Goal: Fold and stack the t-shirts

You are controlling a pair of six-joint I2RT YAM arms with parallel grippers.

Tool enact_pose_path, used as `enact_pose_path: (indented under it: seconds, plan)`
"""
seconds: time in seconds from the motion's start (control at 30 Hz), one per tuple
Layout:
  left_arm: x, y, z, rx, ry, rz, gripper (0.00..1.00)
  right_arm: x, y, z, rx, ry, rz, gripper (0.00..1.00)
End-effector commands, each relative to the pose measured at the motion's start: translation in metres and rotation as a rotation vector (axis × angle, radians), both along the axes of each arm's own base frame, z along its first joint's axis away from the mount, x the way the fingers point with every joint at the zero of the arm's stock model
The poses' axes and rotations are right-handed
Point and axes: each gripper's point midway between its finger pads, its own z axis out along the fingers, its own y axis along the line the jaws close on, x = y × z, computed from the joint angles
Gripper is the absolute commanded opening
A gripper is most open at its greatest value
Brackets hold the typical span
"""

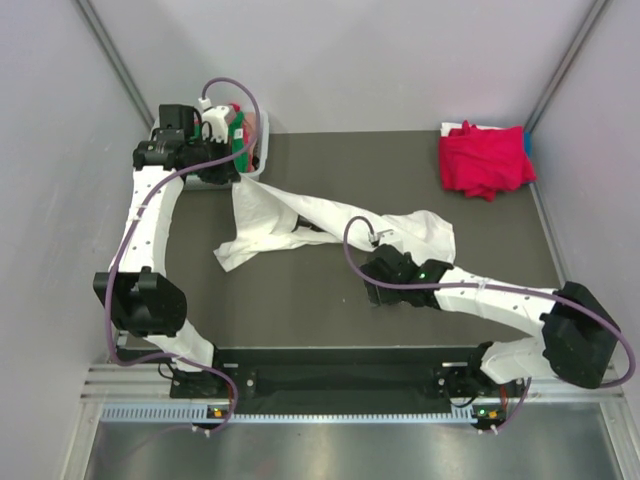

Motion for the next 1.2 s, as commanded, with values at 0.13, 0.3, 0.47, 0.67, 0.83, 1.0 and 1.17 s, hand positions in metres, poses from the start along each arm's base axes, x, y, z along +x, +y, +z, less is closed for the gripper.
enact_pose_path:
  seconds: [0.13, 0.3, 0.47, 0.67, 0.83, 1.0, 1.17]
  plan:
    - [-0.003, 0.002, 0.026, 0.013, -0.088, -0.010, 0.00, -0.008, 0.003, -0.028, -0.006, 0.053, -0.026, 0.75]
    - [-0.003, 0.002, 0.026, 0.014, -0.088, -0.011, 0.00, -0.006, -0.001, -0.029, -0.020, 0.043, -0.037, 0.74]
    - [-0.004, 0.002, 0.025, 0.017, -0.087, -0.012, 0.00, -0.002, -0.002, -0.032, -0.032, 0.034, -0.046, 0.65]
    - [-0.005, 0.004, 0.026, 0.028, -0.093, -0.012, 0.00, 0.001, -0.001, -0.031, -0.029, 0.031, -0.052, 0.64]
    - [-0.007, 0.004, 0.026, 0.032, -0.093, -0.018, 0.00, 0.004, -0.005, -0.034, -0.035, 0.025, -0.075, 0.61]
    - [-0.009, 0.015, 0.028, 0.033, -0.094, 0.007, 0.00, 0.011, -0.015, -0.038, -0.051, 0.011, -0.116, 0.56]
    - [-0.009, 0.020, 0.026, 0.035, -0.090, 0.018, 0.00, 0.017, -0.016, -0.035, -0.043, 0.003, -0.132, 0.55]
